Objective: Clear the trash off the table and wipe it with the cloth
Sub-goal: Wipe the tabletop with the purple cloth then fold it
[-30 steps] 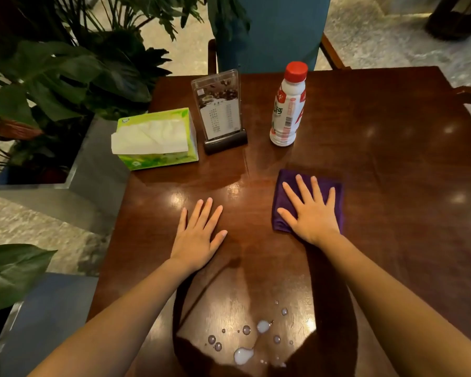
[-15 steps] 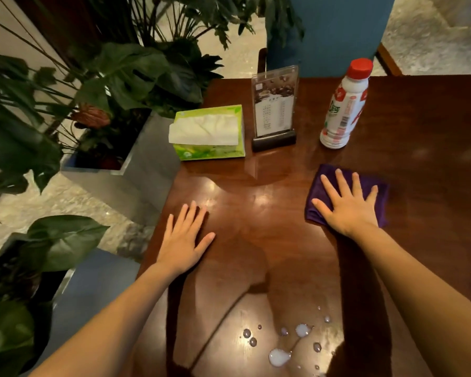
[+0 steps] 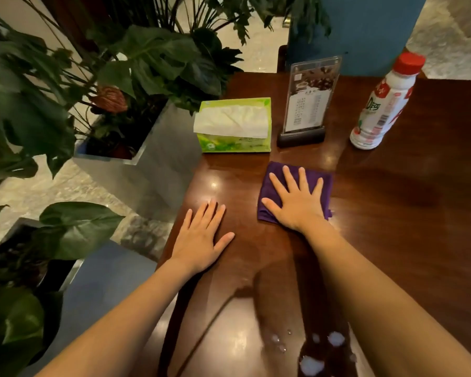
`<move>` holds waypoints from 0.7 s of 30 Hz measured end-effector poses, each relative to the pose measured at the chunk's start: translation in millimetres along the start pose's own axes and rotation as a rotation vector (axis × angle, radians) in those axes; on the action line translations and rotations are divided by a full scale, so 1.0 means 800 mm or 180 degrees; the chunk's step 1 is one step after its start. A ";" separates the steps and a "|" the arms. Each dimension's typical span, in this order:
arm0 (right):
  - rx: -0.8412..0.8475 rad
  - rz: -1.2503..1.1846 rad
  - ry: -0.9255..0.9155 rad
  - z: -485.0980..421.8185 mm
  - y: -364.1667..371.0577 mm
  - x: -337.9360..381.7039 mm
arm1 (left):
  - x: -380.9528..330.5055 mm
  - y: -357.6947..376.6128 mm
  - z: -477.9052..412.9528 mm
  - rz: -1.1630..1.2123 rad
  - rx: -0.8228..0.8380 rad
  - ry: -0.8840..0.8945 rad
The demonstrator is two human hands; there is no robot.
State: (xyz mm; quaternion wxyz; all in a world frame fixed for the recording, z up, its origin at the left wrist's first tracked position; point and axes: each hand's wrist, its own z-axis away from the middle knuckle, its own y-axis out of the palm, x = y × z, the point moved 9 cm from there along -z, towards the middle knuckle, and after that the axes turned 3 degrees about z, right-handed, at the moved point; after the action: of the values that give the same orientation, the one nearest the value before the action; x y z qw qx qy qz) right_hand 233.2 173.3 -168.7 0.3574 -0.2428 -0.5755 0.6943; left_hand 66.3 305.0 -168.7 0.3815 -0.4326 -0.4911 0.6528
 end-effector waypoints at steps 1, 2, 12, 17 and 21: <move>0.0002 0.0000 -0.0062 -0.003 0.001 0.017 | 0.003 0.000 0.006 0.0005 -0.0005 0.0035; 0.0016 0.0003 -0.0127 -0.006 0.002 0.035 | 0.008 -0.001 0.015 0.0027 -0.0032 0.0051; 0.0375 0.0040 -0.0471 -0.023 0.011 0.159 | 0.058 0.005 0.113 0.0174 -0.0265 -0.0035; 0.0363 0.0057 -0.0565 0.002 0.018 0.209 | 0.067 0.011 0.137 0.0171 -0.0333 -0.0112; 0.0380 0.0029 -0.0809 0.029 0.025 0.244 | 0.065 0.016 0.172 0.0169 -0.0321 -0.0096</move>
State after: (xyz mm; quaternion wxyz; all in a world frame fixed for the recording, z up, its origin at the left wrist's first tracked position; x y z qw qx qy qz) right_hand 88.9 308.8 -168.4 0.2923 -0.1339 -0.5727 0.7541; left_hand -81.4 307.5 -171.2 0.3344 -0.4543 -0.5173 0.6436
